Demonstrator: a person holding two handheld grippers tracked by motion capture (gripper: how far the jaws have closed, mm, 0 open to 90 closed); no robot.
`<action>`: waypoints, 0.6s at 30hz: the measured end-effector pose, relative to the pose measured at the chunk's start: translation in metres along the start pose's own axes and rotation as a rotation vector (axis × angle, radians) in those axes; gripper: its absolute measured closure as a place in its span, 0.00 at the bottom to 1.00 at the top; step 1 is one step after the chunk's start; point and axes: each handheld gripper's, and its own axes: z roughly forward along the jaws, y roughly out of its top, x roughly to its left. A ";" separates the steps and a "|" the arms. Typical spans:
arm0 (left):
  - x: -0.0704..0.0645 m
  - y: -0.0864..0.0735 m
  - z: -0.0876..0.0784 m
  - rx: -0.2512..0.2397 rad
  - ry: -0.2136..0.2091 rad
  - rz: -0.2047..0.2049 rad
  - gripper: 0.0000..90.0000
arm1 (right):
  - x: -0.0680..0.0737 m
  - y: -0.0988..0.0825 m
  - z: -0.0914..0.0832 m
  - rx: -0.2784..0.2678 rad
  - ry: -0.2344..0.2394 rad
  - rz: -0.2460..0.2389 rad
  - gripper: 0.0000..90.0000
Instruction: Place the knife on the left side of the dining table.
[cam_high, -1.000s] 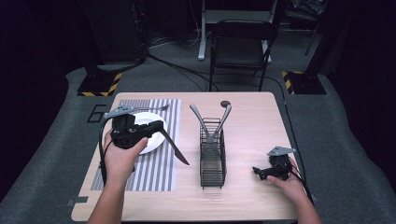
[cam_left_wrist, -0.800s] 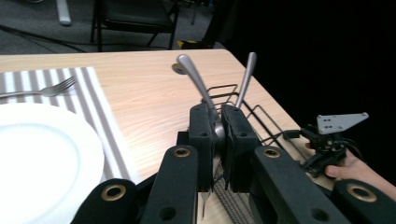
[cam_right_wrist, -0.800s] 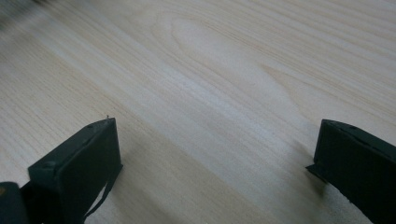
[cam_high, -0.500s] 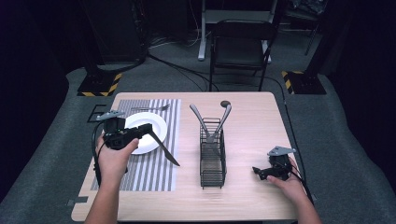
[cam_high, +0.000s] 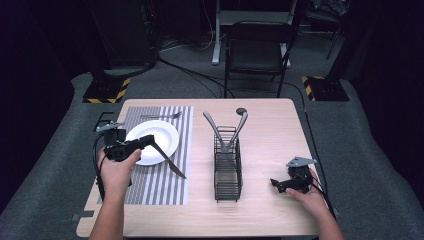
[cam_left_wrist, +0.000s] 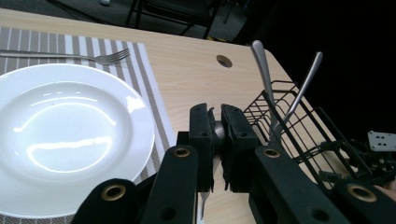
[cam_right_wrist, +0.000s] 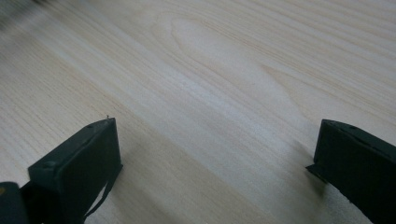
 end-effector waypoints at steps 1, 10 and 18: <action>0.003 -0.001 0.000 -0.007 0.005 0.001 0.93 | 0.000 0.000 0.000 -0.001 0.004 -0.002 0.00; 0.020 -0.009 -0.001 -0.021 0.028 -0.068 0.93 | 0.000 0.000 0.000 -0.001 0.007 -0.003 0.00; 0.038 -0.016 -0.005 -0.038 0.029 -0.126 0.92 | 0.000 0.000 0.000 -0.001 0.009 -0.003 0.00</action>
